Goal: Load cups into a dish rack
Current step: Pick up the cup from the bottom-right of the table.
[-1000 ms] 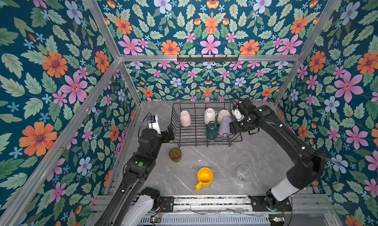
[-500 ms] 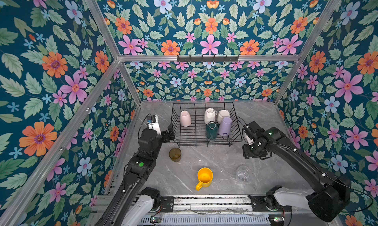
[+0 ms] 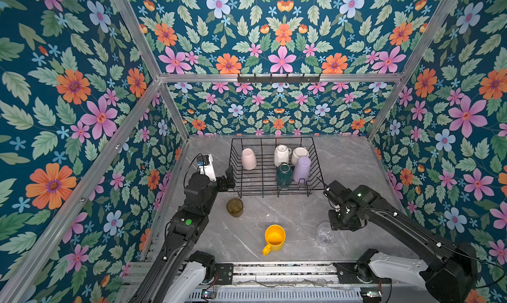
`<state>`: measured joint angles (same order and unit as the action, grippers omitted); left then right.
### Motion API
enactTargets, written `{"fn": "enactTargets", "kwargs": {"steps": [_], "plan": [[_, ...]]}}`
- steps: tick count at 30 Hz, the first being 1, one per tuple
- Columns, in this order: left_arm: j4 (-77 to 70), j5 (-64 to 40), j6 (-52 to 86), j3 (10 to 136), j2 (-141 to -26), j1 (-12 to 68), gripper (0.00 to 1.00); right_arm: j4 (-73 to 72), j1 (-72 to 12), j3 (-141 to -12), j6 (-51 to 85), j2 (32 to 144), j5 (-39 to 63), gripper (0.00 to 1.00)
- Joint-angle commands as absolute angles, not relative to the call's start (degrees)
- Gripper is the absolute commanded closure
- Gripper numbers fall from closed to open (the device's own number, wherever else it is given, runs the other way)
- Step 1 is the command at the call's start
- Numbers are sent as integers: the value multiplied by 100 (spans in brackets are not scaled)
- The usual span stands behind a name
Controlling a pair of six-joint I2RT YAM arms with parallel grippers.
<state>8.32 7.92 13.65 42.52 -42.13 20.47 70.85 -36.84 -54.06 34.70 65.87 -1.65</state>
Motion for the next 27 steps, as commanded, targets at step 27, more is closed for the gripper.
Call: {"fn": "enactTargets", "kwargs": {"steps": [27], "plan": [[712,739,1397,4320,-4237,2038,1,5610,-3770,-4321,4248,6633,-108,87]]}}
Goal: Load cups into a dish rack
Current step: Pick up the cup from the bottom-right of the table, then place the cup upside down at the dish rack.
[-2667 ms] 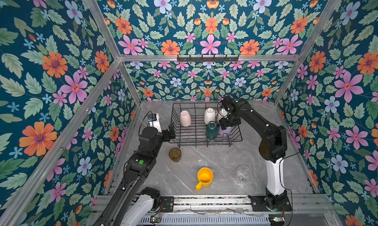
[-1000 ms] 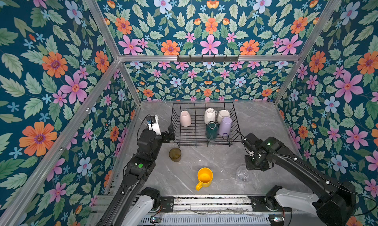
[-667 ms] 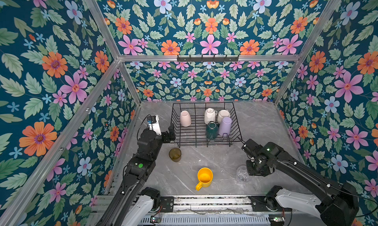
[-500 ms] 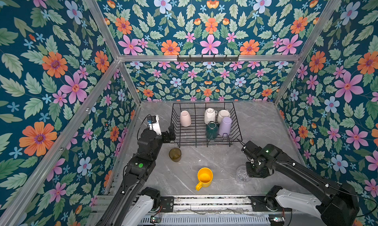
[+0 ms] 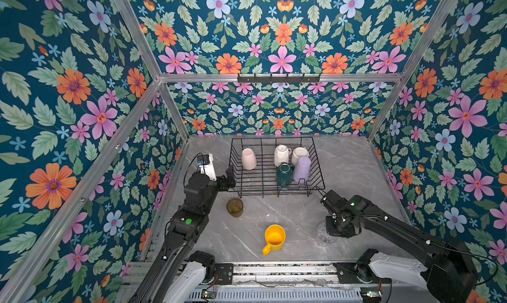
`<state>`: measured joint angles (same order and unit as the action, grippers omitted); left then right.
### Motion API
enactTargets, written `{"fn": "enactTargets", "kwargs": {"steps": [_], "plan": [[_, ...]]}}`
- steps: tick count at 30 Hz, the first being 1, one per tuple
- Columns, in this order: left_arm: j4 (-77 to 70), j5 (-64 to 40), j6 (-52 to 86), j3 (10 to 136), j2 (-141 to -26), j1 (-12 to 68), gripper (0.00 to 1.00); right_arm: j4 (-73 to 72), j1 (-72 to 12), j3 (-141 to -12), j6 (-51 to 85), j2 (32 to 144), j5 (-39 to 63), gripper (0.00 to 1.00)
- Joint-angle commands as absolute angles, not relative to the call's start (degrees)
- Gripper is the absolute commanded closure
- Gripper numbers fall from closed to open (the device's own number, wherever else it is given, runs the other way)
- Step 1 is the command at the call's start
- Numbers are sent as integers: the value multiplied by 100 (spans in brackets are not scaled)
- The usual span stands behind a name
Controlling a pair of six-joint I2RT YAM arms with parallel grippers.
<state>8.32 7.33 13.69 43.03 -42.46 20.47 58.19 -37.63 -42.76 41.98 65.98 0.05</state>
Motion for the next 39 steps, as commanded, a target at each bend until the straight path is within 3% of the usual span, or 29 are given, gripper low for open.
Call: {"fn": "enactTargets", "kwargs": {"steps": [1,4,13,21,25,30,39], "plan": [[712,754,1396,4316,-4236,2039,1,5578,-3764,-4361,4229,6662,-123,88],[703,771,1421,4297,-4235,2043,1,5435,-3766,-4466,4154,6779,-147,100],[622,696,1565,4261,-4298,2038,1,5503,-3729,-5116,3836,6830,-79,100],[384,144,1678,4261,-4430,2023,1,4844,-3617,-5911,3560,6385,895,100],[-62,-690,1771,4160,-4412,1996,1,4122,-3548,-6233,3448,6555,1634,100],[-798,-2479,1906,4068,-4420,1981,0,3143,-3247,-6378,3475,6739,3039,100],[-2807,-4875,2610,3661,-4679,1984,1,1734,-2839,-6605,3597,7074,4063,100]]}}
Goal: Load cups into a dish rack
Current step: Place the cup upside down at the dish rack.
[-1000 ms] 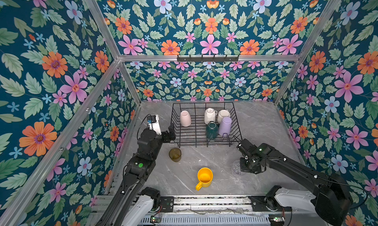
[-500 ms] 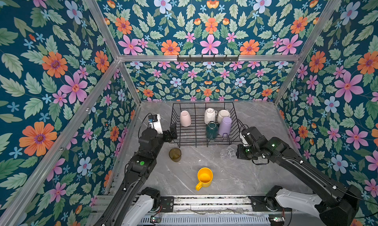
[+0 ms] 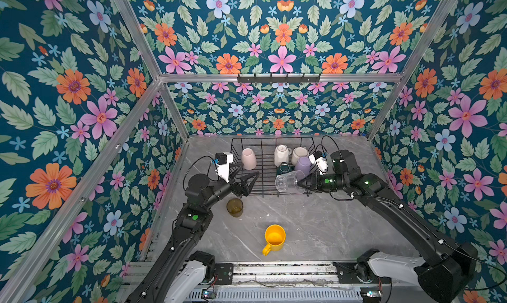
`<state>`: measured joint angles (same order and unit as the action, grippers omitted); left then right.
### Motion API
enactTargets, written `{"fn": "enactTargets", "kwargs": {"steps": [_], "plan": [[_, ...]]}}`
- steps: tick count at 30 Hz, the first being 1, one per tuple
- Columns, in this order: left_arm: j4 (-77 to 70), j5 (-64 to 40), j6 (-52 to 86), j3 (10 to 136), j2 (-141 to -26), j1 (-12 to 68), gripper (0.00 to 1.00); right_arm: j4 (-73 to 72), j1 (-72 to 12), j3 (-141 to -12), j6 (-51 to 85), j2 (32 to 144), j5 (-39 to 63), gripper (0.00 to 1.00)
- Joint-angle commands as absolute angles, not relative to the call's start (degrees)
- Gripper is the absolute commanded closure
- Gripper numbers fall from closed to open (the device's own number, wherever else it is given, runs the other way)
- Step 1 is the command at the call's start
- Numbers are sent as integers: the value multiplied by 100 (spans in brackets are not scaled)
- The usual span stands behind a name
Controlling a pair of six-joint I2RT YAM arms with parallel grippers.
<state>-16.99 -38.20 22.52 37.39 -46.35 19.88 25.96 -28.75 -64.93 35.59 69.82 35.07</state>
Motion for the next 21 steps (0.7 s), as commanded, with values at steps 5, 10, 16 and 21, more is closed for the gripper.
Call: {"fn": "enactTargets", "kwargs": {"steps": [5,10,16,21], "plan": [[-3866,-5494,3080,3533,-4835,1981,1,1202,-2842,-6914,3640,7379,4500,100],[-4052,-5626,3183,3542,-4972,1981,1,861,-2965,-7075,3665,7479,4870,100],[-4076,-5583,3173,3559,-5020,1981,1,974,-3220,-7232,3473,7463,4966,100],[-4112,-5662,3198,3595,-5061,1983,1,926,-3407,-7298,3436,7501,5084,100]]}}
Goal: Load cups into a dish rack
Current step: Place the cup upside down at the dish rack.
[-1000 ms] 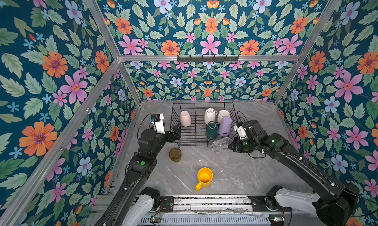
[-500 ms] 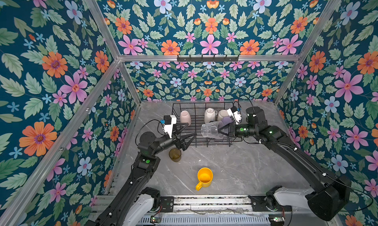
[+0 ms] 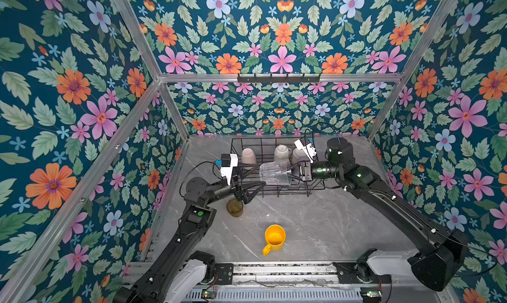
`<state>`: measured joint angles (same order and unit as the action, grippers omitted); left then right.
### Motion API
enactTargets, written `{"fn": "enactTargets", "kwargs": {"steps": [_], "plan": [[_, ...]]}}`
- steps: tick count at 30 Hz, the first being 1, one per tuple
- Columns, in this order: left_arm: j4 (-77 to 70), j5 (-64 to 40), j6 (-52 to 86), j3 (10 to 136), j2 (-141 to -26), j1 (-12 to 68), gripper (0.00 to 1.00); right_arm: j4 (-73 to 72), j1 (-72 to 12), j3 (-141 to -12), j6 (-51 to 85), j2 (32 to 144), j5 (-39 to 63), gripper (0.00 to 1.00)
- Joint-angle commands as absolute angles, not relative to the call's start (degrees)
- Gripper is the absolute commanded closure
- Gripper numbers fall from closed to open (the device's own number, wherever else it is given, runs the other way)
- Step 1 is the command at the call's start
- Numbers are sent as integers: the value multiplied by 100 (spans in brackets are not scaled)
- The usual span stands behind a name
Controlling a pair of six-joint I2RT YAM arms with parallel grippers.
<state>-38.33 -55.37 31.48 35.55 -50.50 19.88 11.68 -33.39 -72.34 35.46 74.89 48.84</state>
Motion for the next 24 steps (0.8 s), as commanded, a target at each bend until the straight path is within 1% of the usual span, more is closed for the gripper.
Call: {"fn": "enactTargets", "kwargs": {"steps": [1,14,24], "plan": [[-4168,-5686,3229,3586,-5070,1978,1,939,-3439,-7325,3423,7529,5100,100],[-4478,-5962,3440,3569,-5071,1983,1,616,-3720,-7526,3542,7891,5345,100],[-4790,-6140,3649,3533,-5168,1981,1,113,-3781,-7535,3808,8038,5535,100]]}}
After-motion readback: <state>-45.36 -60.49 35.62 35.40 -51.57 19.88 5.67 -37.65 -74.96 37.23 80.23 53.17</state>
